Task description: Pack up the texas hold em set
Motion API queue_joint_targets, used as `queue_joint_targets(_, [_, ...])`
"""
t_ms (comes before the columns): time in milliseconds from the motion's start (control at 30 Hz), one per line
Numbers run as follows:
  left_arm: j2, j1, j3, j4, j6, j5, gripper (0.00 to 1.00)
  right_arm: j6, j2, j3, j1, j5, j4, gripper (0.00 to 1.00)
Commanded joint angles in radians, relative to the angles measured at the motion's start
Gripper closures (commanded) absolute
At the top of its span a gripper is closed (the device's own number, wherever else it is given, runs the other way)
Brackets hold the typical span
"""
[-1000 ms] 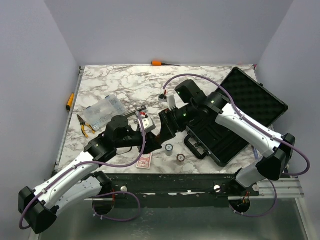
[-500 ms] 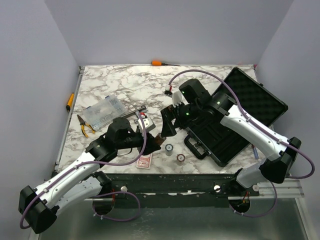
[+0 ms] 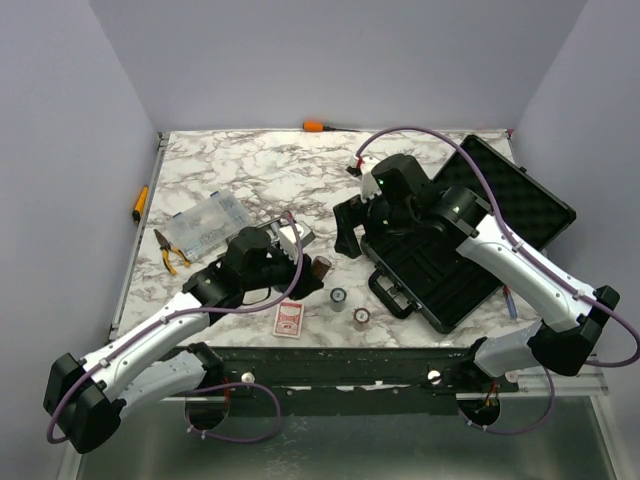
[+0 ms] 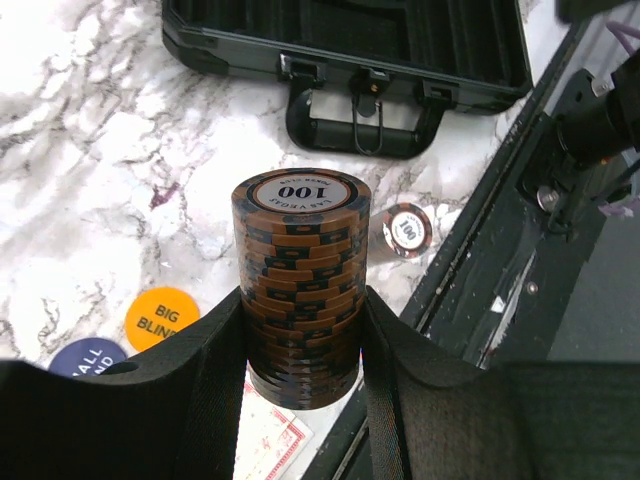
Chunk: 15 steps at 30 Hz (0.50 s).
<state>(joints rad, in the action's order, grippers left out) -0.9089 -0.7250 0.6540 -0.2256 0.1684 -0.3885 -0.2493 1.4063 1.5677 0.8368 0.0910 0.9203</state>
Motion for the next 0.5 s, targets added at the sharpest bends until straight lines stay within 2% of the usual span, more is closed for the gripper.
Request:
queue_joint_targets(0, [-0.032,-0.002,0.111,0.037,0.039,0.073,1.0,0.023,-0.026,-0.012,0.005,-0.117,-0.016,0.01])
queue_joint_targets(167, [-0.093,-0.001,0.182,0.017,0.057,0.125,1.0,0.01,-0.024,0.018,0.006,-0.311,0.013,0.0])
queue_joint_targets(467, [-0.276,-0.017,0.458,-0.168,0.163,0.168,1.0,-0.013,-0.078,0.038,0.005,-0.364,0.018,0.0])
